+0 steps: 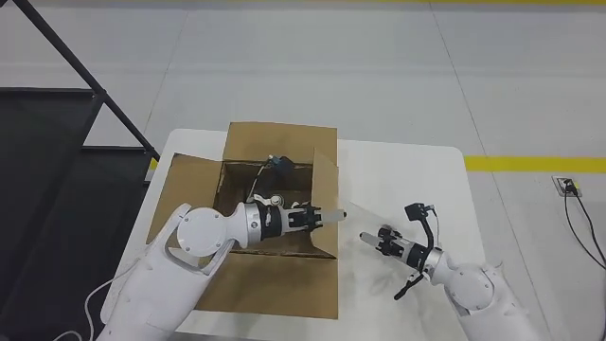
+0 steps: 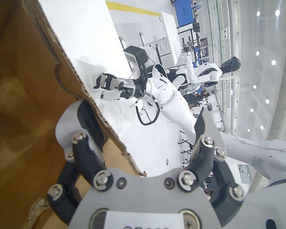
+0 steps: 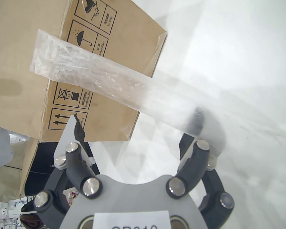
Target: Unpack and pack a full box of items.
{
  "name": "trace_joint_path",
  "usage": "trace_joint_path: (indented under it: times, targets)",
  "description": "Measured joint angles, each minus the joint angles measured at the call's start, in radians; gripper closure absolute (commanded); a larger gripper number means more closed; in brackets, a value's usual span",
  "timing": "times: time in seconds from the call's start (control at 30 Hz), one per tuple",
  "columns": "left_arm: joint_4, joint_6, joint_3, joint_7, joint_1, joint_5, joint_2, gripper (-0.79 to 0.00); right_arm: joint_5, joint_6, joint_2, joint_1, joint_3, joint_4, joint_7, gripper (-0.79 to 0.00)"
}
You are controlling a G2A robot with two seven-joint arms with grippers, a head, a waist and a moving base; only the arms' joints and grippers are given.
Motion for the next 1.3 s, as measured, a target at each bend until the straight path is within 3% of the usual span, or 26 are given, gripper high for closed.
trace_joint_path:
  times: [0.3, 0.5, 0.9, 1.3]
  targets:
    - [0.0, 0.003, 0.016, 0.001, -0.004, 0.003, -0.004, -0.785, -0.019, 0.009, 0.006, -0.028, 0.013, -0.027, -0.05, -0.785]
    - [0.003, 0.005, 0.029, 0.003, -0.005, 0.004, -0.008, -0.785, 0.006, 0.009, 0.01, -0.024, 0.008, -0.025, 0.008, -0.785]
    - [0.019, 0.028, 0.058, 0.03, -0.035, 0.007, -0.021, -0.785, 0.164, -0.169, 0.042, -0.122, 0.106, -0.067, 0.087, -0.785]
    - [0.058, 0.059, 0.134, 0.054, -0.093, 0.015, -0.049, -0.785, 0.288, -0.354, 0.055, -0.245, 0.211, -0.143, -0.098, -0.785]
